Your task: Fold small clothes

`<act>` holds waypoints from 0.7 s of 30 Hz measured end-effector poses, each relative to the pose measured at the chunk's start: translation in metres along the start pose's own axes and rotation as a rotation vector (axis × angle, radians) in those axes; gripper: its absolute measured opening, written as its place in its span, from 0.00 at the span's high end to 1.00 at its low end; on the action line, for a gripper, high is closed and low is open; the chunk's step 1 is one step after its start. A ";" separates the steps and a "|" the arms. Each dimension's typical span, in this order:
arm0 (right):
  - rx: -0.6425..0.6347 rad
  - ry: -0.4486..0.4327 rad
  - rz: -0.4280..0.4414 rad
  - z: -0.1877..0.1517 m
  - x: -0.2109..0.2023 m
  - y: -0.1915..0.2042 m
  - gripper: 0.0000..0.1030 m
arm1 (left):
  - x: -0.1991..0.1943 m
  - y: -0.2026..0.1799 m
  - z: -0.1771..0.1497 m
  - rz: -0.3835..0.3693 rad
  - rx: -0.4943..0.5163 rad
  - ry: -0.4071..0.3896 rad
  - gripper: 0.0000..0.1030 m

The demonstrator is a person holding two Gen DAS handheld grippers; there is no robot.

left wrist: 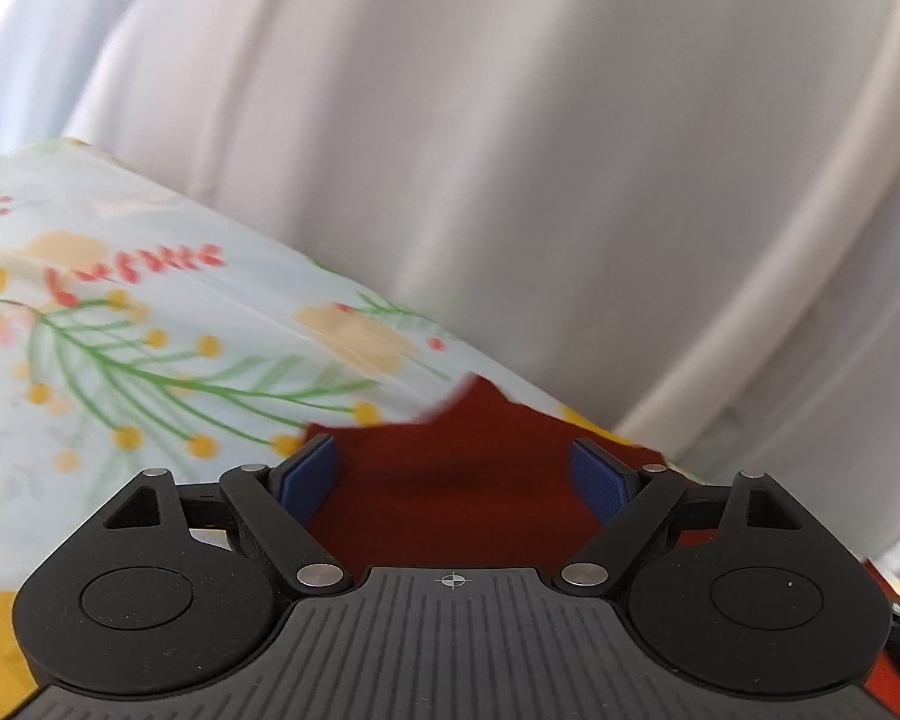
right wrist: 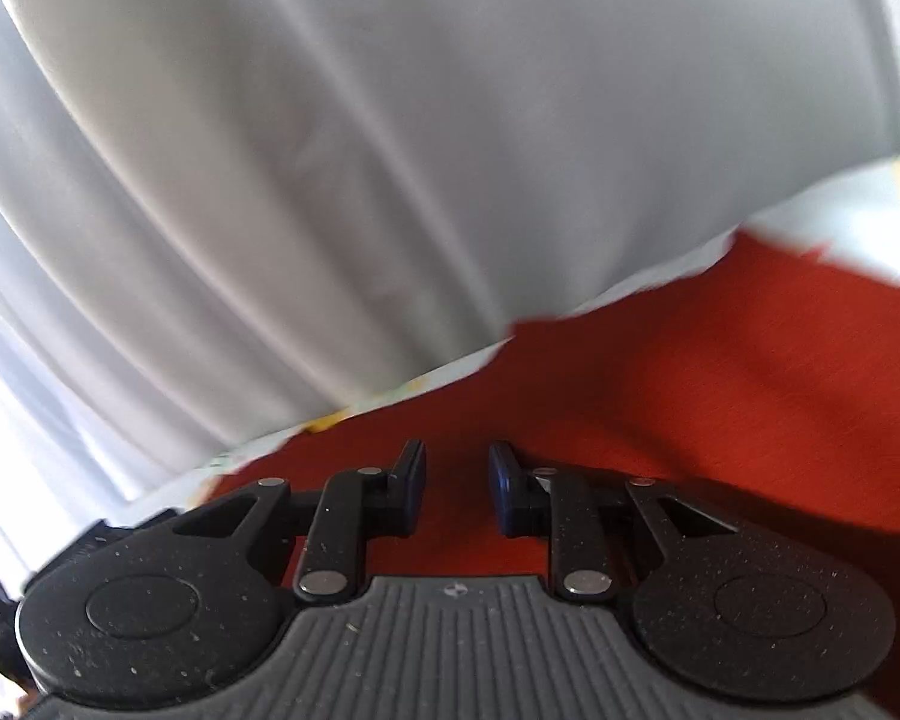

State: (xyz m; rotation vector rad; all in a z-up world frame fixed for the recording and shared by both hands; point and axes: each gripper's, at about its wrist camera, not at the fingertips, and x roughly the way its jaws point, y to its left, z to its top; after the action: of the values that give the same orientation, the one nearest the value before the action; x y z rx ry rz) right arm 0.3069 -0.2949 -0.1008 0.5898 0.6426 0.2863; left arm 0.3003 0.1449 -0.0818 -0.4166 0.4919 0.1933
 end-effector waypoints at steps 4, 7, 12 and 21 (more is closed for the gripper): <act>-0.001 -0.076 -0.174 0.016 -0.042 -0.037 0.79 | -0.005 0.036 0.012 0.050 -0.152 0.031 0.10; -0.076 -0.100 -0.367 0.020 -0.058 -0.031 0.71 | -0.021 0.049 0.018 0.043 -0.194 0.084 0.11; 0.008 -0.058 -0.267 0.004 -0.090 -0.012 0.71 | -0.071 0.065 0.009 -0.107 -0.376 0.186 0.11; -0.022 0.061 -0.050 -0.043 -0.115 0.052 0.71 | -0.116 0.055 -0.018 -0.151 -0.446 0.275 0.11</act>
State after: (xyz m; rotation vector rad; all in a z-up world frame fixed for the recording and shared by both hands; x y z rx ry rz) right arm 0.1876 -0.2837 -0.0430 0.5445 0.7109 0.2654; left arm 0.1771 0.1774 -0.0572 -0.9216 0.6860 0.0983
